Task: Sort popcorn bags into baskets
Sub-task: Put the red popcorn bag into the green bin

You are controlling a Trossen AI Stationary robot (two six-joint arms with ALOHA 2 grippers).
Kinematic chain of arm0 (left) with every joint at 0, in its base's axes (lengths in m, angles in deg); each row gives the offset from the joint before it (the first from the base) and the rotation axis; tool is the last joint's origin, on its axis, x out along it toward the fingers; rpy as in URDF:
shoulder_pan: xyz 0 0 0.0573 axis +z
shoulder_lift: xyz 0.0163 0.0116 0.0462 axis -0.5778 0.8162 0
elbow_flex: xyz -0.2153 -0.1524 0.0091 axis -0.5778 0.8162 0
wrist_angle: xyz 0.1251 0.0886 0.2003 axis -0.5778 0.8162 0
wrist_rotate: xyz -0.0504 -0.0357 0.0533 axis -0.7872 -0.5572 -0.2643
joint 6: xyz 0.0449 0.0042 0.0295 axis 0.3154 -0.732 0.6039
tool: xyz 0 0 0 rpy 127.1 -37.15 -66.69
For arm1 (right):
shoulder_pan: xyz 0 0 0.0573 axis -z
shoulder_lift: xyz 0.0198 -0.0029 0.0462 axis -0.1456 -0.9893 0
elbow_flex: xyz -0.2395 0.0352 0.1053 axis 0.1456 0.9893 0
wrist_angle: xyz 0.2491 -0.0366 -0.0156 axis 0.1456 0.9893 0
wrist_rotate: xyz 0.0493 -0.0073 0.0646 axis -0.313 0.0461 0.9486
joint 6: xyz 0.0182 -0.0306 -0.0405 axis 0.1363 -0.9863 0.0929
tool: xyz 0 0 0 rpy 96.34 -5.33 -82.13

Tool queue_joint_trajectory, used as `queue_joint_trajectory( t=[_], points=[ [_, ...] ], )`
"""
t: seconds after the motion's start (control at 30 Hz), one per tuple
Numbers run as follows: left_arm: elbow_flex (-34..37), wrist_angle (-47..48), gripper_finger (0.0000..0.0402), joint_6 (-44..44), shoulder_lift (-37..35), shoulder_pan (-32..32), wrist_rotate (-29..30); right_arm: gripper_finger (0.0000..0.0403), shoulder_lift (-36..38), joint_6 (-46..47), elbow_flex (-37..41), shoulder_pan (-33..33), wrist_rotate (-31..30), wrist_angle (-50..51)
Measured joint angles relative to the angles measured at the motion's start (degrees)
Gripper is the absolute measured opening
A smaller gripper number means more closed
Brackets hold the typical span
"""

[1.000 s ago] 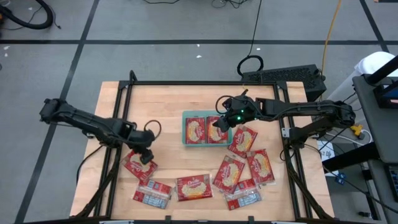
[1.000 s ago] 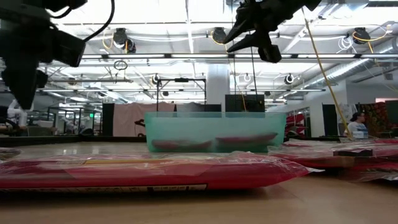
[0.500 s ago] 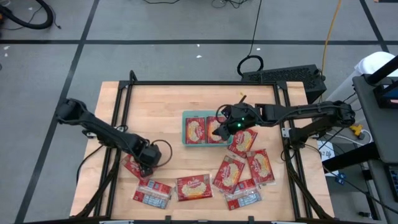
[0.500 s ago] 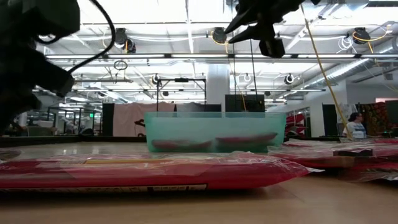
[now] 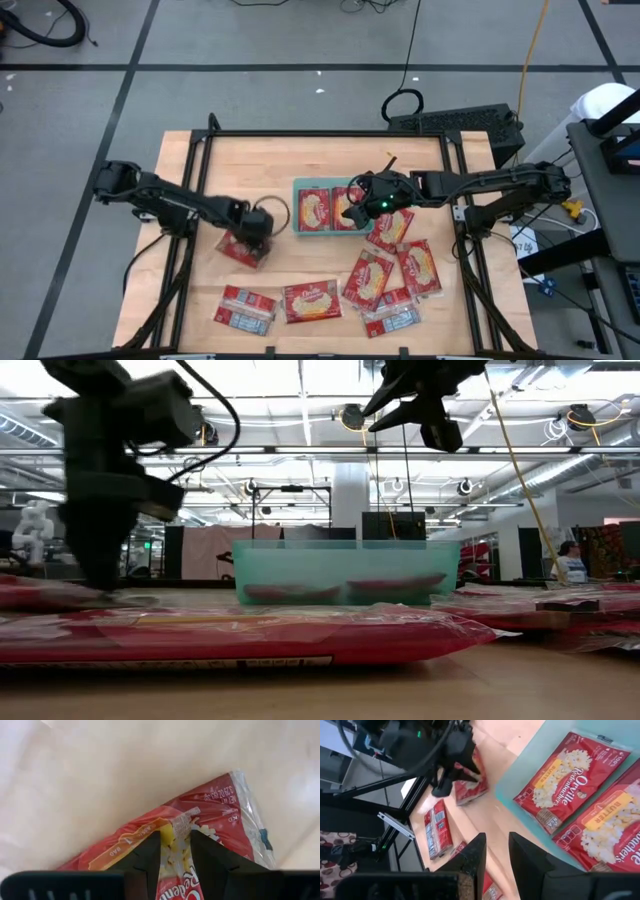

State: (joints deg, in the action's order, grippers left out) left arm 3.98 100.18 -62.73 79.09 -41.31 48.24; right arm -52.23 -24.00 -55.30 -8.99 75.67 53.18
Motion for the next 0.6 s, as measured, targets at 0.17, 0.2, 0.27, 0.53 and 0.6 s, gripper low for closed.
queue_joint_trajectory(
  t=[0.17,0.2,0.27,0.53,0.6],
  points=[
    [0.15,0.98,0.0106,-3.49,-6.70,10.21,-0.29,0.0075,0.00,0.37,0.00,0.28,0.13,-0.01],
    [0.15,1.93,0.0106,-2.20,-8.29,12.00,-1.63,0.0075,0.00,0.54,0.00,0.28,0.15,-0.01],
    [0.09,4.47,0.0108,0.35,-10.73,15.53,-4.63,0.0075,0.00,0.59,0.00,0.20,0.24,-0.01],
    [0.04,23.45,0.0184,8.32,-12.48,25.00,-7.39,0.0075,0.00,-0.38,0.00,-0.01,0.21,0.03],
    [0.04,24.00,0.0214,10.43,-11.57,25.07,-7.14,0.0075,0.00,-0.92,0.00,0.01,0.11,0.03]
  ],
)
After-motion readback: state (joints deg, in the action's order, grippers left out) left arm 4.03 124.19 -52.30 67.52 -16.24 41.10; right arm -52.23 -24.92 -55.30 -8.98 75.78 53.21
